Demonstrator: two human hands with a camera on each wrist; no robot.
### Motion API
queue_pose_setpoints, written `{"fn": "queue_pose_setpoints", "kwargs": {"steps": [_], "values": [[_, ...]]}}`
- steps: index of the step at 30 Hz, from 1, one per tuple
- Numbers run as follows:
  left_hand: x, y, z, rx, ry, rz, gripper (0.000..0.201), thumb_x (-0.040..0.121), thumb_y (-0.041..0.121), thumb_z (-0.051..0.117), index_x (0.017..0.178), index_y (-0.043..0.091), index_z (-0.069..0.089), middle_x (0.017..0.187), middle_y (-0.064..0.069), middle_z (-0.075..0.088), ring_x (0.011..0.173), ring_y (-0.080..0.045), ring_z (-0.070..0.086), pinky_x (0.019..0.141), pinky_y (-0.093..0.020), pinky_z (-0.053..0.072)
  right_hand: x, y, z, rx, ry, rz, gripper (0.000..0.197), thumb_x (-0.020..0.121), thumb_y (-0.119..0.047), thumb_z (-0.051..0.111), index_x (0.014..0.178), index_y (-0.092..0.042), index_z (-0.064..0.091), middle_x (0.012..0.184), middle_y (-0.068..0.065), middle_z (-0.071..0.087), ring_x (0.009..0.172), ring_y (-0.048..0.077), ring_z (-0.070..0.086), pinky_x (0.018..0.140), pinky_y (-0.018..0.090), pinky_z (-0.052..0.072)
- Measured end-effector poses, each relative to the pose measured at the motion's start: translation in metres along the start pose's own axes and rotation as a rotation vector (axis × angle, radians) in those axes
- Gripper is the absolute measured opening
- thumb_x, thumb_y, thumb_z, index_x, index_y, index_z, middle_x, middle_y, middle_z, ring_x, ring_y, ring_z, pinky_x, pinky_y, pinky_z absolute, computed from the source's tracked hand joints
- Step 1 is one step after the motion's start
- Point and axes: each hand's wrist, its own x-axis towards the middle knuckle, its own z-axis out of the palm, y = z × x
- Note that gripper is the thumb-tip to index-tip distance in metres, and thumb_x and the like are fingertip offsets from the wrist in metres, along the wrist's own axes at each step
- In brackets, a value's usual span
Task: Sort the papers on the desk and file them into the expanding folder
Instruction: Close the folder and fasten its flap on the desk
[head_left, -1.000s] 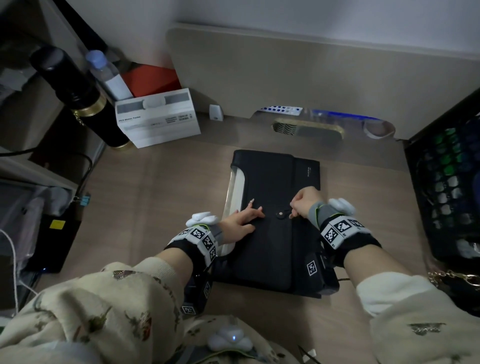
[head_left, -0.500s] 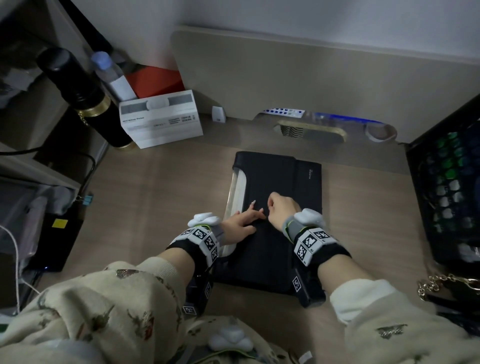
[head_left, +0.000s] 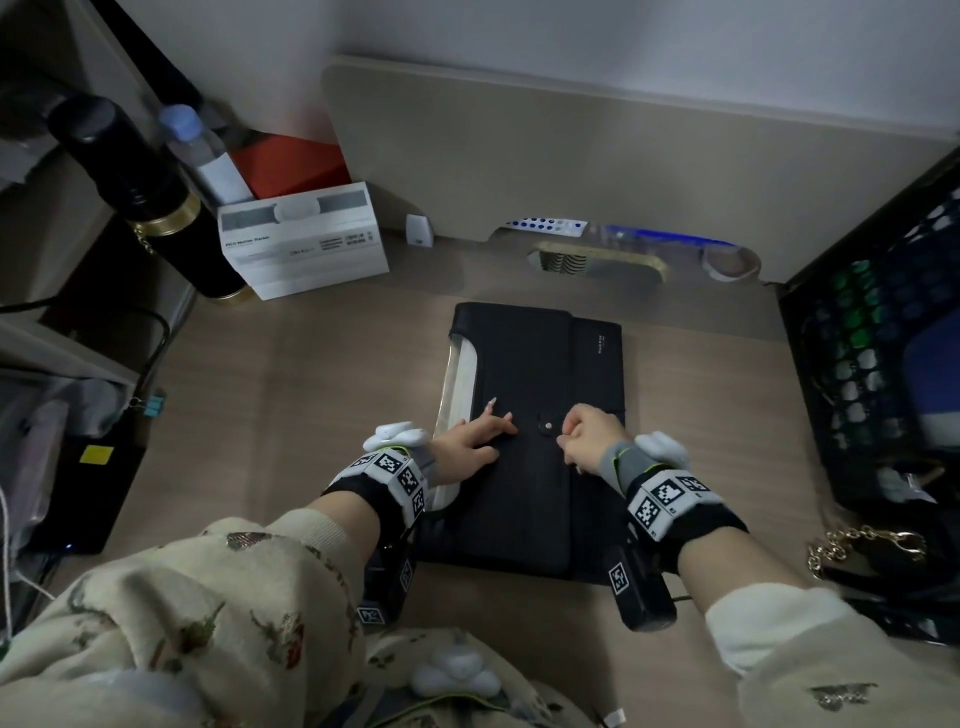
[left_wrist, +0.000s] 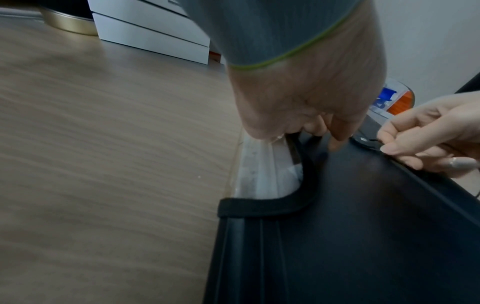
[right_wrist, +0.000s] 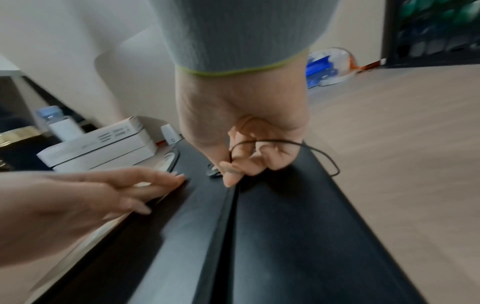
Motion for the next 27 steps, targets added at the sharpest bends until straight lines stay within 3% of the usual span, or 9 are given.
{"fn": "queue_pose_setpoints", "kwargs": {"steps": [3, 6, 9, 12, 17, 20, 24, 27], "values": [[0.000, 0.000, 0.000, 0.026, 0.001, 0.010, 0.043, 0.093, -0.005, 0.043, 0.128, 0.018, 0.049, 0.156, 0.000, 0.029, 0.137, 0.007, 0.002, 0.119, -0.030, -0.007, 0.002, 0.009, -0.011, 0.017, -0.005, 0.044, 0.015, 0.091, -0.014, 0.054, 0.076, -0.017, 0.051, 0.061, 0.000, 0.062, 0.048, 0.009, 0.051, 0.044, 0.016, 0.036], [0.000, 0.000, 0.000, 0.050, -0.005, 0.014, 0.042, 0.093, -0.004, 0.043, 0.128, 0.018, 0.049, 0.156, 0.001, 0.030, 0.136, 0.009, 0.000, 0.112, -0.023, -0.008, 0.010, 0.013, -0.020, -0.054, 0.008, 0.065, 0.026, 0.092, -0.021, 0.057, 0.066, -0.018, 0.054, 0.061, -0.001, 0.062, 0.057, 0.006, 0.054, 0.052, 0.017, 0.037], [0.000, 0.001, 0.000, 0.054, -0.011, 0.009, 0.043, 0.093, -0.004, 0.043, 0.130, 0.017, 0.049, 0.156, 0.004, 0.030, 0.140, 0.006, -0.001, 0.111, -0.021, -0.007, 0.017, 0.009, -0.025, -0.151, 0.020, 0.077, 0.024, 0.092, -0.030, 0.057, 0.074, -0.014, 0.061, 0.086, 0.007, 0.068, 0.086, 0.023, 0.065, 0.069, 0.024, 0.045], [-0.001, 0.002, -0.001, 0.049, -0.013, 0.002, 0.044, 0.093, -0.004, 0.043, 0.131, 0.017, 0.049, 0.156, 0.004, 0.030, 0.141, 0.005, 0.000, 0.110, -0.020, -0.008, 0.026, 0.001, -0.020, -0.200, 0.048, 0.073, 0.027, 0.094, -0.032, 0.053, 0.092, -0.009, 0.066, 0.103, 0.013, 0.066, 0.098, 0.030, 0.062, 0.072, 0.029, 0.042], [-0.002, 0.004, 0.000, 0.035, -0.004, -0.014, 0.044, 0.093, -0.004, 0.043, 0.131, 0.016, 0.049, 0.156, 0.002, 0.029, 0.146, -0.002, 0.000, 0.110, -0.020, -0.007, 0.035, -0.006, -0.004, -0.185, 0.110, 0.086, 0.027, 0.094, -0.032, 0.051, 0.097, -0.007, 0.062, 0.103, 0.015, 0.065, 0.095, 0.035, 0.062, 0.080, 0.036, 0.051], [-0.003, 0.004, 0.000, 0.025, 0.007, -0.013, 0.044, 0.093, -0.004, 0.044, 0.132, 0.016, 0.050, 0.157, 0.003, 0.028, 0.145, 0.000, 0.002, 0.112, -0.021, -0.005, 0.035, -0.004, -0.001, -0.193, 0.143, 0.065, 0.022, 0.095, -0.030, 0.051, 0.091, -0.010, 0.059, 0.101, 0.014, 0.064, 0.094, 0.034, 0.061, 0.078, 0.036, 0.048], [-0.003, 0.005, -0.001, 0.038, 0.005, -0.018, 0.044, 0.093, -0.003, 0.044, 0.132, 0.016, 0.050, 0.156, 0.005, 0.029, 0.141, 0.004, 0.003, 0.114, -0.023, -0.005, 0.035, 0.001, 0.001, -0.185, 0.204, 0.026, 0.019, 0.095, -0.031, 0.050, 0.082, -0.017, 0.050, 0.087, 0.008, 0.061, 0.079, 0.027, 0.057, 0.066, 0.031, 0.041], [-0.003, 0.007, -0.001, 0.040, 0.001, -0.025, 0.044, 0.093, -0.004, 0.044, 0.131, 0.016, 0.050, 0.156, 0.004, 0.029, 0.146, -0.001, 0.002, 0.112, -0.021, -0.005, 0.035, 0.007, 0.002, -0.177, 0.277, -0.029, 0.017, 0.092, -0.033, 0.054, 0.081, -0.020, 0.052, 0.084, 0.003, 0.064, 0.084, 0.025, 0.061, 0.069, 0.033, 0.047]]}}
